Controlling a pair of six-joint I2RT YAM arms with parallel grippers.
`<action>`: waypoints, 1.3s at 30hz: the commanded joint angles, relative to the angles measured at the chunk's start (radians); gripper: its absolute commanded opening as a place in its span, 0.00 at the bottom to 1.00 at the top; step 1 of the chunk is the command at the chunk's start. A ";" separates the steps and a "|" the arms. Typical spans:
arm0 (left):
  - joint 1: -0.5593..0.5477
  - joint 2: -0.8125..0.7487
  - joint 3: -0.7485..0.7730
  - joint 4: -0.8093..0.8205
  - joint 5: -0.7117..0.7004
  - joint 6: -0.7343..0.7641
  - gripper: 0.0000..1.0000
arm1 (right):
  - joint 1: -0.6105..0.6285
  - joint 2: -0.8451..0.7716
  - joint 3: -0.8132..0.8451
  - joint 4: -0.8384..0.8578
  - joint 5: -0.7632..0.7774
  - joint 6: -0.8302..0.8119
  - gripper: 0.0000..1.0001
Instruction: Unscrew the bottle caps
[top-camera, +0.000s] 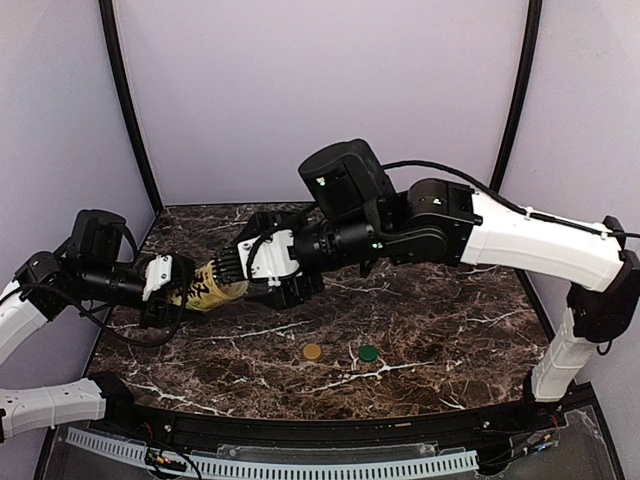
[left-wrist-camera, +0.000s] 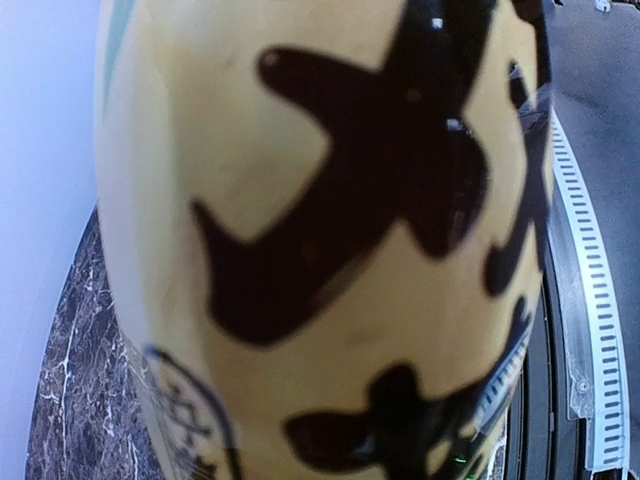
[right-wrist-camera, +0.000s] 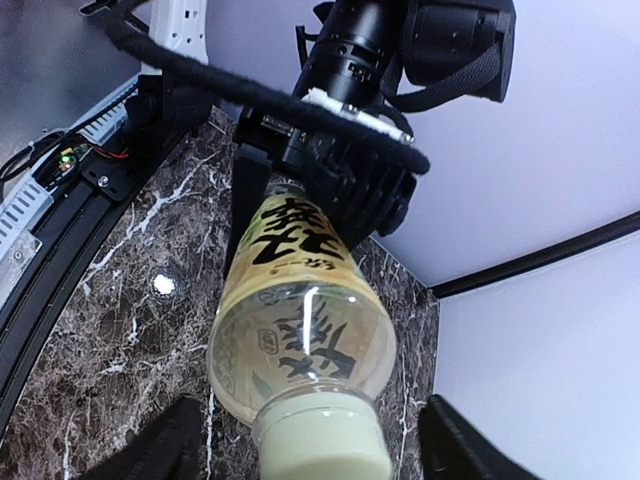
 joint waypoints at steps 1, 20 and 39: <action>-0.004 -0.015 0.030 0.081 0.014 -0.065 0.29 | 0.015 0.009 -0.005 0.057 0.091 0.082 0.98; -0.050 -0.079 -0.213 0.832 -0.680 0.336 0.28 | -0.173 -0.032 -0.080 0.386 -0.006 1.396 0.89; -0.066 -0.069 -0.205 0.806 -0.685 0.345 0.28 | -0.200 0.049 -0.027 0.424 -0.179 1.448 0.24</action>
